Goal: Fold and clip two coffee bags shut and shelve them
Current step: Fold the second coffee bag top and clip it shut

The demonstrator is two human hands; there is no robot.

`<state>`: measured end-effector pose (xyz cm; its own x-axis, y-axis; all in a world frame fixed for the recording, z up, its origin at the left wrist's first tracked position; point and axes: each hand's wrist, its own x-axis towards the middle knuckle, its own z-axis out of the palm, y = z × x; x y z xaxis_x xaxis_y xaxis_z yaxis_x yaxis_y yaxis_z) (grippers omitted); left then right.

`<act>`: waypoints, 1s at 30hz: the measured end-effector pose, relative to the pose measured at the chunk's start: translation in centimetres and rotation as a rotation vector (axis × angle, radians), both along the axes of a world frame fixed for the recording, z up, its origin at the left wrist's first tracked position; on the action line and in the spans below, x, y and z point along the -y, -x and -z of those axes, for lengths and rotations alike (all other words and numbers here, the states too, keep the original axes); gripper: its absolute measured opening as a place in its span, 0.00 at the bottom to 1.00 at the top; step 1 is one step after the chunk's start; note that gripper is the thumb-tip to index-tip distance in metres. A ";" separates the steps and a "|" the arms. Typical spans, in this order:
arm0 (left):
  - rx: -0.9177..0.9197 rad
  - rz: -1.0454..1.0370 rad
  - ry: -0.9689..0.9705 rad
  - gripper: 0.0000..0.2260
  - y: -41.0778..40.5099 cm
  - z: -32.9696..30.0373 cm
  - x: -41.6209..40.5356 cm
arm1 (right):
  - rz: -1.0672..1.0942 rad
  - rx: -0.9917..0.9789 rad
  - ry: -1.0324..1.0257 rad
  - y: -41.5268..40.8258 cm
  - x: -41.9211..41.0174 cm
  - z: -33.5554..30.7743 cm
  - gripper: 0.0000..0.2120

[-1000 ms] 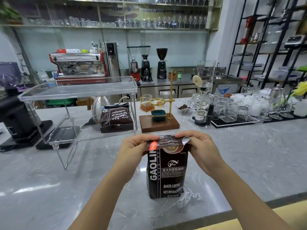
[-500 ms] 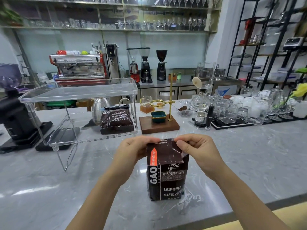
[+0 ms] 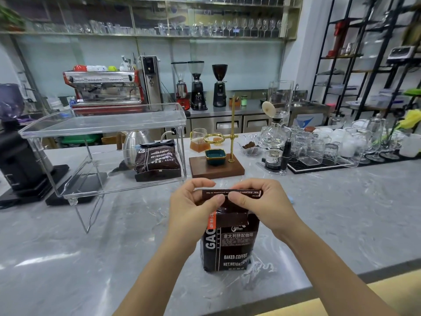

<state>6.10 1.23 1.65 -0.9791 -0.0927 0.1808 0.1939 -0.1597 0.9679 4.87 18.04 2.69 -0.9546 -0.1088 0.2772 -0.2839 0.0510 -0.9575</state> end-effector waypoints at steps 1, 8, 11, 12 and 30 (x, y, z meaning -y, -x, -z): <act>0.001 -0.002 0.003 0.11 -0.1 0.1 -0.1 | 0.025 -0.011 0.018 -0.1 0.4 0.1 0.06; 0.015 0.017 -0.061 0.03 -0.6 0.8 -0.9 | 0.104 -0.015 0.136 -0.4 1.6 0.7 0.04; 0.005 -0.018 -0.113 0.07 -0.7 0.6 -1.6 | 0.092 -0.040 0.147 -0.6 1.5 0.8 0.05; 0.004 -0.029 -0.132 0.08 -0.7 0.6 -1.7 | 0.091 -0.042 0.160 -0.6 1.5 0.9 0.04; 0.085 0.025 -0.281 0.16 -0.9 0.9 -1.8 | -0.005 0.065 0.404 -0.3 1.2 2.7 0.19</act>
